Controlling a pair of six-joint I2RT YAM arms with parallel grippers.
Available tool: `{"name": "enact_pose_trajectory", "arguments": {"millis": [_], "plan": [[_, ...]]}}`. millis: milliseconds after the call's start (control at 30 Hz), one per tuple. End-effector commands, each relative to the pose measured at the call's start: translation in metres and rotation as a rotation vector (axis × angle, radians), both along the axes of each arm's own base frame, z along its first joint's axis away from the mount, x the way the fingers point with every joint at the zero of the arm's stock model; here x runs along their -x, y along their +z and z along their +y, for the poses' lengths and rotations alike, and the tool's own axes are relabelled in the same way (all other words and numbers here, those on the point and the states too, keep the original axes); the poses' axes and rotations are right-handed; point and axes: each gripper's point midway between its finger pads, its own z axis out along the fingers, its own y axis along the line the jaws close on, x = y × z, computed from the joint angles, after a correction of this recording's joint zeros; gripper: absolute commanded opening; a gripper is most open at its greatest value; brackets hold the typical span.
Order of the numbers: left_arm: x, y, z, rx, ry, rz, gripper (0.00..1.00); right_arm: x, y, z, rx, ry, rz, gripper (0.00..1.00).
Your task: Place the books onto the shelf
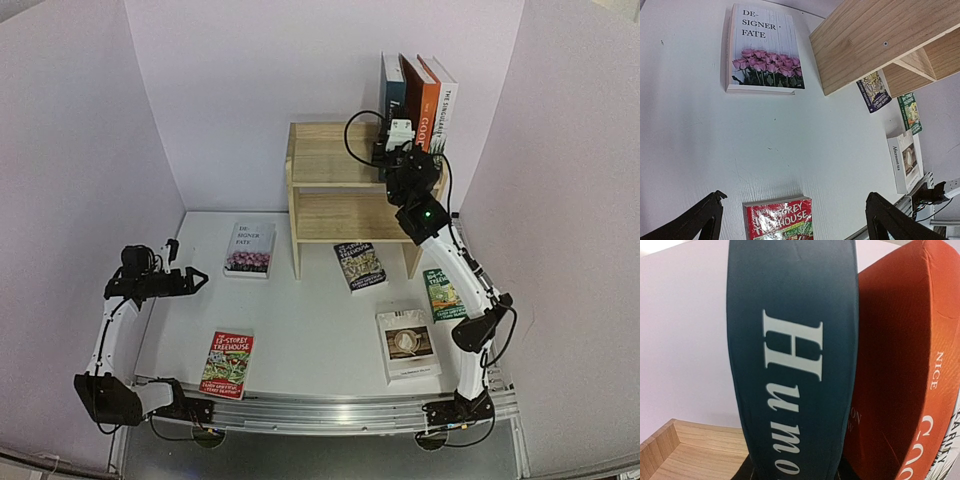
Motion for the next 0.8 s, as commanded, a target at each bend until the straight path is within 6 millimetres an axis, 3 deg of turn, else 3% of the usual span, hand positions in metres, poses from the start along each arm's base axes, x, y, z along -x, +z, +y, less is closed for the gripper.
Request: {"name": "enact_pose_trajectory", "arguments": {"millis": [0, 333, 767], "plan": [[0.0, 0.01, -0.004, 0.015, -0.012, -0.043, 1.0, 0.014, 0.017, -0.022, 0.028, -0.08, -0.017, 0.19], [0.001, 0.007, -0.005, 0.022, -0.018, -0.034, 1.0, 0.018, 0.014, -0.026, 0.1, -0.082, -0.002, 0.27], [0.003, 0.007, -0.006, 0.029, -0.021, -0.029, 1.0, 0.025, 0.02, -0.03, 0.054, -0.069, -0.041, 0.53]]}}
